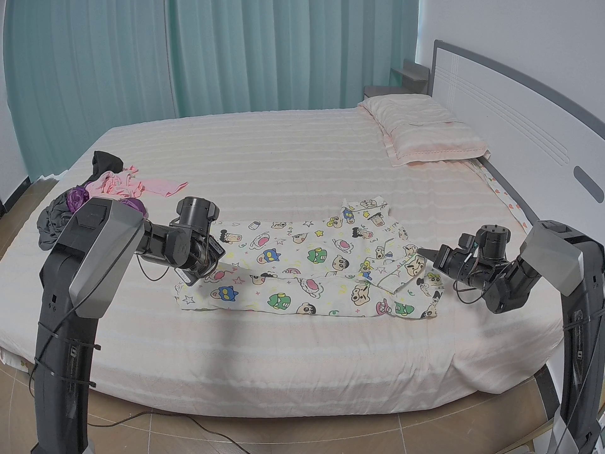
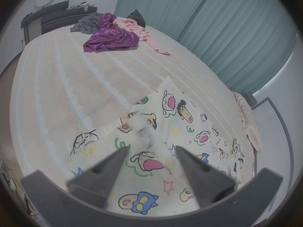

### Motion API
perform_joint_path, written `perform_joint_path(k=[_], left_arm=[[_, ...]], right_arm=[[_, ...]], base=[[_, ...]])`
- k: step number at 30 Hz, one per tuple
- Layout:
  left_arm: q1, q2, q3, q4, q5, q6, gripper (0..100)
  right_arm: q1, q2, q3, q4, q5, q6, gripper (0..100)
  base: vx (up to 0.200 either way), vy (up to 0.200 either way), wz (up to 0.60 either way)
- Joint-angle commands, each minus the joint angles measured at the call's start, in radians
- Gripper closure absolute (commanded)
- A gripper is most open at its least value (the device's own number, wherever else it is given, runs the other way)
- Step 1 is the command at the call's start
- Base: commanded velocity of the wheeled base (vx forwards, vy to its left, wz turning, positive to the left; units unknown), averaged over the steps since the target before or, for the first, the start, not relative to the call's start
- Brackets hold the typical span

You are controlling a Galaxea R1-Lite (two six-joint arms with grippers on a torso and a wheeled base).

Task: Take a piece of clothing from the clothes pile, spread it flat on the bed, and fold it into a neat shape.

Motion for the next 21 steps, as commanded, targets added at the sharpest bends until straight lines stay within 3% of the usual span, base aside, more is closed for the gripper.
perform_joint_path(k=[1,9,15,17,21], left_arm=[[0.008,0.005,-0.011,0.024,0.000,-0.020,0],[0.014,-0.155,0.013,0.114,-0.024,-0.020,0],[0.013,-0.319,0.165,0.104,-0.096,-0.026,0],[0.011,-0.366,0.232,0.093,-0.119,-0.055,0],[0.004,-0.425,0.331,0.045,-0.190,-0.147,0]], right_arm=[[-0.024,-0.018,0.004,-0.007,-0.034,0.060,0],[-0.038,-0.207,0.228,-0.033,-0.095,0.176,0],[-0.009,-0.359,0.492,-0.128,-0.169,0.244,0],[0.000,-0.391,0.577,-0.168,-0.189,0.273,0],[0.018,-0.410,0.692,-0.262,-0.198,0.324,0]], base=[[0.000,0.000,0.00],[0.000,0.000,0.00],[0.000,0.000,0.00],[0.000,0.000,0.00],[0.200,0.000,0.00]])
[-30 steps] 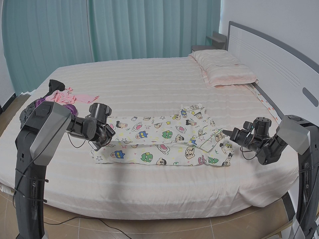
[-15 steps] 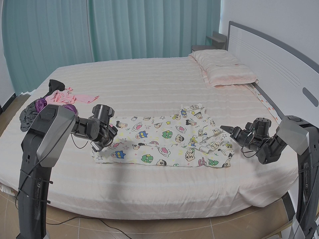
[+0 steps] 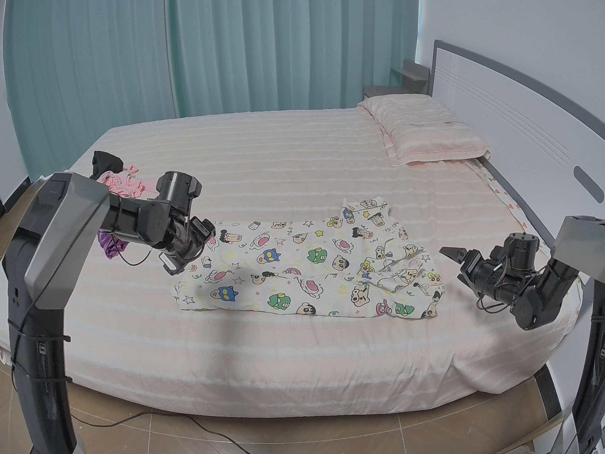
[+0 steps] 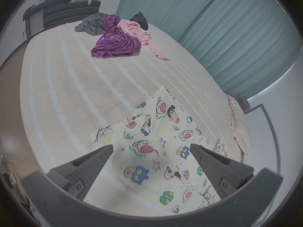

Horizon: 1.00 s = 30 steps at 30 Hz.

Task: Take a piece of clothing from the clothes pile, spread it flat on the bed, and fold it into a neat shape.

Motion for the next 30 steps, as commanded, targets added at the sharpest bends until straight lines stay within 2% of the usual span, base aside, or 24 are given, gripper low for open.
perform_joint_path(k=[1,4,5,8,13,17,30], left_arm=[[-0.016,-0.210,0.224,-0.061,-0.118,-0.106,0],[-0.025,-0.230,0.274,-0.072,-0.147,-0.107,0],[-0.040,-0.254,0.353,-0.108,-0.179,-0.107,0],[-0.046,-0.264,0.439,-0.187,-0.193,-0.107,0],[-0.080,-0.267,0.553,-0.281,-0.198,-0.084,0],[-0.080,-0.264,0.559,-0.374,-0.205,-0.083,0],[-0.077,-0.274,0.510,-0.371,-0.207,-0.092,0]], right_arm=[[0.039,-0.130,0.238,-0.162,-0.037,0.081,0],[0.040,-0.126,0.264,-0.200,-0.037,0.081,0],[0.049,-0.128,0.295,-0.240,-0.037,0.079,0],[0.071,-0.122,0.310,-0.245,-0.037,0.079,0],[0.080,-0.085,0.313,-0.246,-0.037,0.078,0],[0.079,-0.073,0.313,-0.246,-0.037,0.078,0],[0.086,-0.077,0.315,-0.246,-0.035,0.072,0]], base=[[0.200,0.000,0.00],[0.200,0.000,0.00],[0.200,0.000,0.00],[0.200,0.000,0.00],[0.000,0.000,0.00],[0.000,0.000,0.00],[0.000,0.000,0.00]])
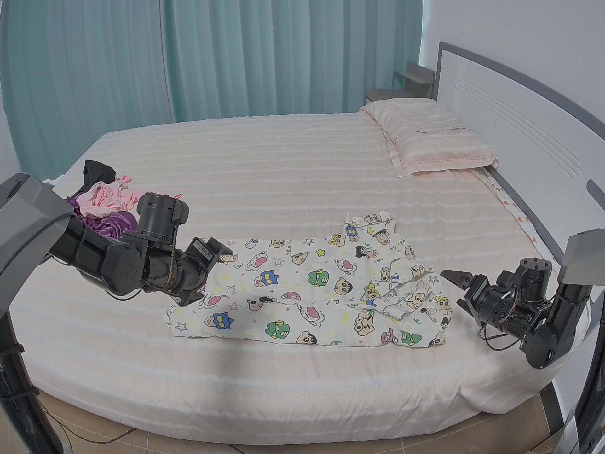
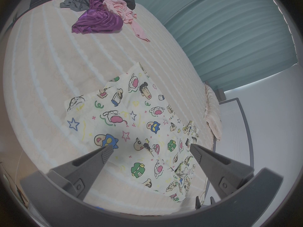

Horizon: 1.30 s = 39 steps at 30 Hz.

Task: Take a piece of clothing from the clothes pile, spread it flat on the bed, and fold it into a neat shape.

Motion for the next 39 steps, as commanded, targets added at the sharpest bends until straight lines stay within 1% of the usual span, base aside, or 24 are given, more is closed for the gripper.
perform_joint_path(k=[1,5,8,11,14,19,20,21,23,24,26,28,32,35,39], left_arm=[[0.004,-0.007,-0.018,0.003,0.000,-0.004,0],[0.003,-0.013,-0.041,0.025,0.006,-0.003,0],[0.004,-0.026,-0.058,0.069,0.014,0.005,0],[0.017,-0.081,-0.038,0.103,0.012,0.008,0],[0.033,-0.155,0.030,0.115,0.006,0.019,0],[0.032,-0.283,0.249,0.106,0.001,0.105,0],[0.032,-0.283,0.249,0.106,0.001,0.105,0],[0.027,-0.325,0.301,0.105,-0.013,0.109,0],[0.027,-0.339,0.323,0.105,-0.028,0.109,0],[0.029,-0.346,0.333,0.105,-0.048,0.109,0],[0.029,-0.351,0.340,0.105,-0.065,0.108,0],[0.040,-0.360,0.350,0.105,-0.111,0.108,0],[0.052,-0.357,0.349,0.100,-0.164,0.106,0],[0.050,-0.345,0.350,0.063,-0.183,0.105,0],[0.050,-0.317,0.349,0.009,-0.186,0.097,0]], right_arm=[[0.005,0.003,0.002,-0.001,0.001,0.000,0],[0.011,0.001,-0.001,-0.001,0.001,0.000,0],[0.011,0.001,-0.001,-0.001,0.001,0.000,0],[0.013,0.001,0.002,-0.001,0.001,0.000,0],[0.013,0.003,0.002,-0.001,0.001,0.000,0],[0.025,0.004,0.002,-0.001,0.001,0.000,0],[0.025,0.004,0.002,-0.001,0.001,0.000,0],[0.037,0.004,0.003,0.001,0.001,0.000,0],[0.043,0.003,0.005,0.001,-0.001,0.000,0],[0.045,0.003,0.010,-0.001,-0.001,0.000,0],[0.047,0.001,0.013,-0.001,-0.001,0.000,0],[0.056,0.003,0.023,-0.001,-0.001,0.000,0],[0.076,0.006,0.025,-0.001,-0.004,-0.002,0],[0.086,0.006,0.025,-0.001,-0.006,-0.003,0],[0.088,0.007,0.025,-0.001,-0.006,-0.002,0]], base=[[0.000,0.000,0.00],[0.000,0.150,0.00],[0.000,0.000,0.00],[0.000,0.000,0.00],[0.000,0.000,0.00],[0.000,0.000,0.00],[0.000,0.000,0.00],[0.000,0.000,0.00],[0.000,0.000,0.00],[0.000,0.000,0.00],[0.000,0.000,0.00],[0.000,0.000,0.00],[0.000,0.000,0.00],[0.000,0.000,0.00],[0.000,0.000,0.00]])
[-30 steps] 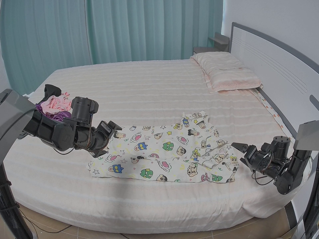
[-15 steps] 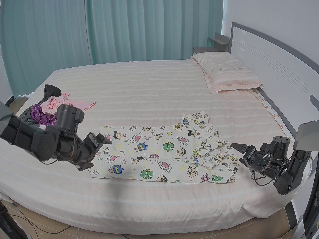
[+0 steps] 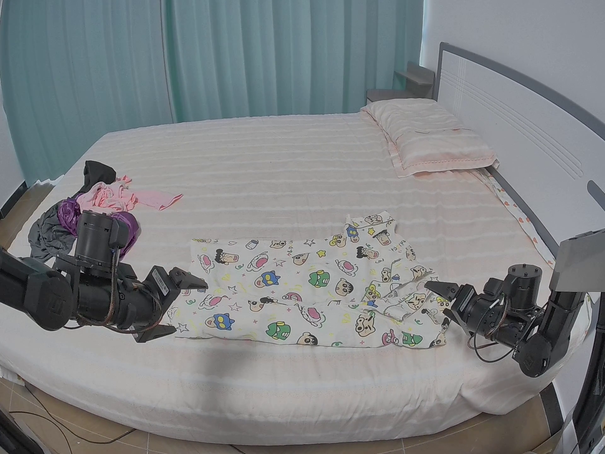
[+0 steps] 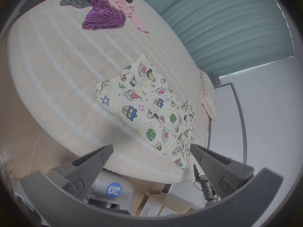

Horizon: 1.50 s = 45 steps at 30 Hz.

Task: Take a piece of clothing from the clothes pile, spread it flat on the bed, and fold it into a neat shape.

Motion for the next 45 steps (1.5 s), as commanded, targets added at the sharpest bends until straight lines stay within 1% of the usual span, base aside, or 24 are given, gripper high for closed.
perform_joint_path(k=[1,7,12,16,19,23,27,32,38,44,45], left_arm=[[-0.001,0.034,-0.005,-0.032,-0.002,-0.015,0],[-0.001,0.052,-0.012,-0.046,-0.007,-0.031,0],[0.016,0.069,-0.015,-0.046,-0.047,-0.032,0],[0.021,0.071,-0.014,-0.057,-0.047,-0.035,0],[0.019,0.081,-0.003,-0.093,-0.045,-0.035,0],[0.025,0.091,-0.002,-0.101,-0.044,-0.034,0],[0.039,0.092,-0.003,-0.103,-0.045,-0.034,0],[0.051,0.094,-0.005,-0.106,-0.047,-0.034,0],[0.057,0.110,-0.008,-0.106,-0.048,-0.034,0],[0.057,0.114,0.000,-0.107,-0.050,-0.031,0],[0.056,0.109,0.008,-0.107,-0.062,-0.029,0]], right_arm=[[0.005,0.006,-0.001,0.000,0.000,-0.001,0],[0.006,0.015,-0.007,0.000,0.000,-0.001,0],[0.006,0.050,-0.015,-0.005,0.000,-0.009,0],[0.006,0.059,-0.013,-0.022,0.000,-0.020,0],[0.008,0.069,-0.013,-0.025,0.000,-0.021,0],[0.022,0.069,-0.016,-0.025,0.000,-0.021,0],[0.035,0.073,-0.041,-0.023,-0.001,-0.021,0],[0.042,0.110,-0.077,-0.020,-0.066,-0.023,0],[0.040,0.122,-0.088,-0.017,-0.076,-0.026,0],[0.029,0.144,-0.113,-0.014,-0.089,-0.024,0],[0.020,0.153,-0.122,-0.008,-0.121,-0.026,0]], base=[[0.000,0.000,0.00],[0.000,0.000,0.00],[0.000,0.000,0.00],[0.000,0.000,0.00],[0.000,0.000,0.00],[0.000,0.000,0.00],[0.000,0.200,0.00],[0.000,0.200,0.00],[0.000,0.200,0.00],[0.000,0.000,0.00],[0.000,0.000,0.00]])
